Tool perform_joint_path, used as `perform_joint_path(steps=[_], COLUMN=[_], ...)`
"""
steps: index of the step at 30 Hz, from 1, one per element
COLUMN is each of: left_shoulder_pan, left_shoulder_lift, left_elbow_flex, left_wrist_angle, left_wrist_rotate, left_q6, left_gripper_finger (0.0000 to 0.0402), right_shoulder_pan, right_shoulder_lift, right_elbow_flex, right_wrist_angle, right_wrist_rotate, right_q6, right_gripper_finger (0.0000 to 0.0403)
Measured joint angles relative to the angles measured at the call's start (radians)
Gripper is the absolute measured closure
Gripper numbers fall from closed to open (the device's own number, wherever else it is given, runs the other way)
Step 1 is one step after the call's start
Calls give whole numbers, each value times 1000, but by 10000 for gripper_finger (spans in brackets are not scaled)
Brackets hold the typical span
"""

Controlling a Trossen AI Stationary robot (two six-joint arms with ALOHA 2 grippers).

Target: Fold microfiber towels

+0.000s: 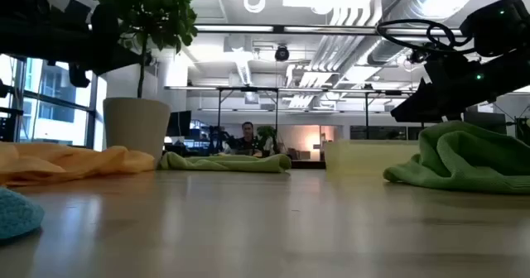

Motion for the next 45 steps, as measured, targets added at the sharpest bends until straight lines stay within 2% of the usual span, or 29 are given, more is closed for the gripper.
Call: perform_joint_path(steps=[34, 42, 45], left_shoulder_pan=[0, 0, 2], left_shoulder_lift=[0, 0, 0], left_elbow_flex=[0, 0, 0], left_wrist_angle=[0, 1, 3], left_wrist_rotate=[0, 0, -1], left_q6=[0, 3, 10], left_gripper_finger=[401, 401, 401], right_shoulder_pan=[0, -2, -2], right_shoulder_lift=[0, 0, 0], right_elbow_flex=[0, 0, 0], right_wrist_angle=[0, 1, 1], right_wrist_rotate=[0, 0, 0], right_q6=[-1, -130, -118], right_gripper_finger=[265, 265, 265])
